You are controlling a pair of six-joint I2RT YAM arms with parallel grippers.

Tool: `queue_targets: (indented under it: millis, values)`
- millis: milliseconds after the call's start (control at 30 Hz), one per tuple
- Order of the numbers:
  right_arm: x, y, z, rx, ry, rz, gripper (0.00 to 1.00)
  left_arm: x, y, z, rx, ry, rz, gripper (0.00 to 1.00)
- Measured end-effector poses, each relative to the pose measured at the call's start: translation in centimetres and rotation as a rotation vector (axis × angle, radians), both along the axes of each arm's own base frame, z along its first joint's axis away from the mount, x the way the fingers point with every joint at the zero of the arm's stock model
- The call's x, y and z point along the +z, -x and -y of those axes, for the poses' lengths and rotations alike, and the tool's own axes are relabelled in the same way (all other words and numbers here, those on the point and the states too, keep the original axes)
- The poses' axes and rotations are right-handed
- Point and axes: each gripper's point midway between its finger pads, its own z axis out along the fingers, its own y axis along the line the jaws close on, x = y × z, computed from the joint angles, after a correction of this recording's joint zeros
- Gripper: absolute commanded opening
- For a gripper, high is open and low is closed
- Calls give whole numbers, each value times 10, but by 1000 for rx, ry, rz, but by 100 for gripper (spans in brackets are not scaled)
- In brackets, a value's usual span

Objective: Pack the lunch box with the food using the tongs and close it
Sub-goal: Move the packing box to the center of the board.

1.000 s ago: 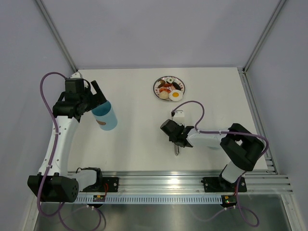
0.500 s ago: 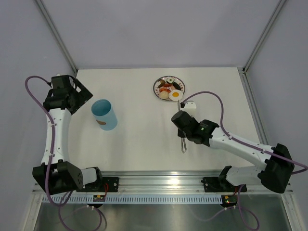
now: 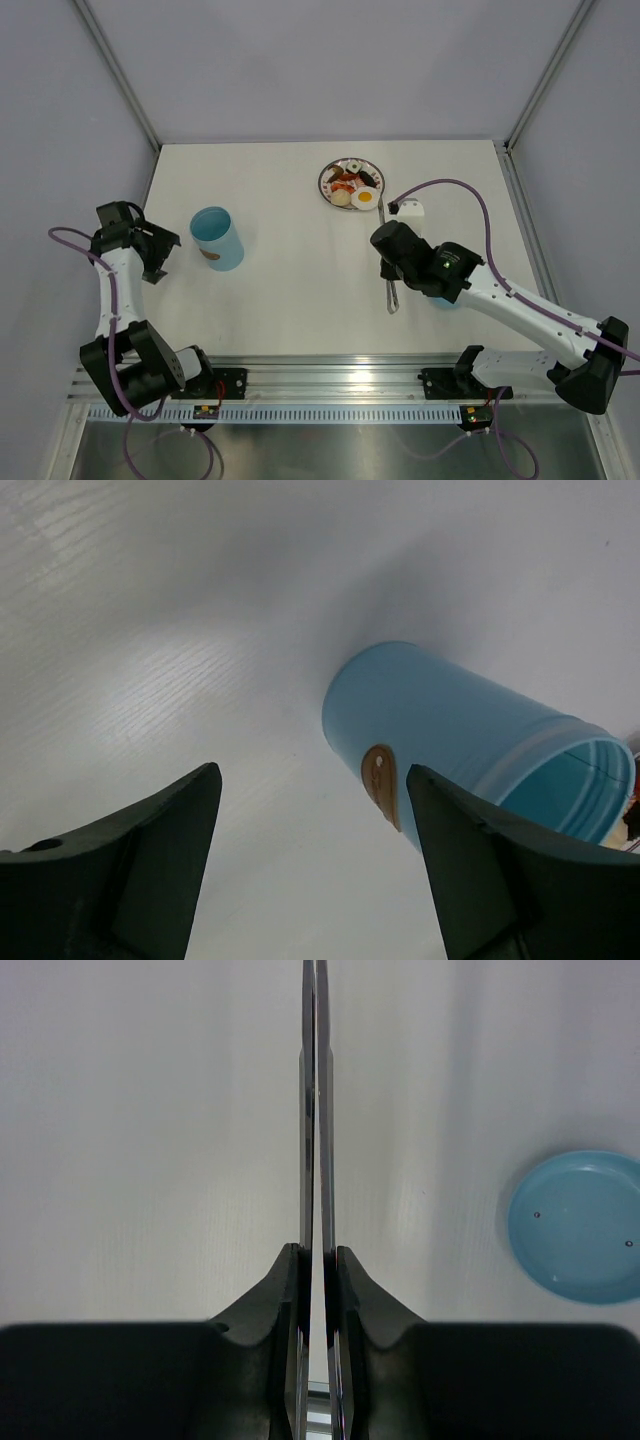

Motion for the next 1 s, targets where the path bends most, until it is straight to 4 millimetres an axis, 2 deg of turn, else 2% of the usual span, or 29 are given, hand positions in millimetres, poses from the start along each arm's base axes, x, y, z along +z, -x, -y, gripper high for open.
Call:
queue_targets:
  millis: [33, 133, 367, 667, 800, 1000]
  values:
    - [-1, 1, 1, 1, 5, -4, 15, -6, 3, -2, 23, 18, -3, 69]
    - [-2, 2, 3, 0, 13, -11, 15, -21, 10, -1, 55, 63, -23, 63]
    - [-7, 4, 4, 2, 21, -20, 15, -39, 9, 14, 38, 138, -17, 61]
    - [-8, 4, 3, 2, 24, -23, 15, -58, -14, 37, -63, 175, -33, 63]
    - [-9, 4, 3, 4, 25, -27, 16, -57, -24, 57, -129, 175, -32, 64]
    - [-13, 6, -3, 25, 14, -52, 18, -45, -52, 78, -214, 162, 1, 65]
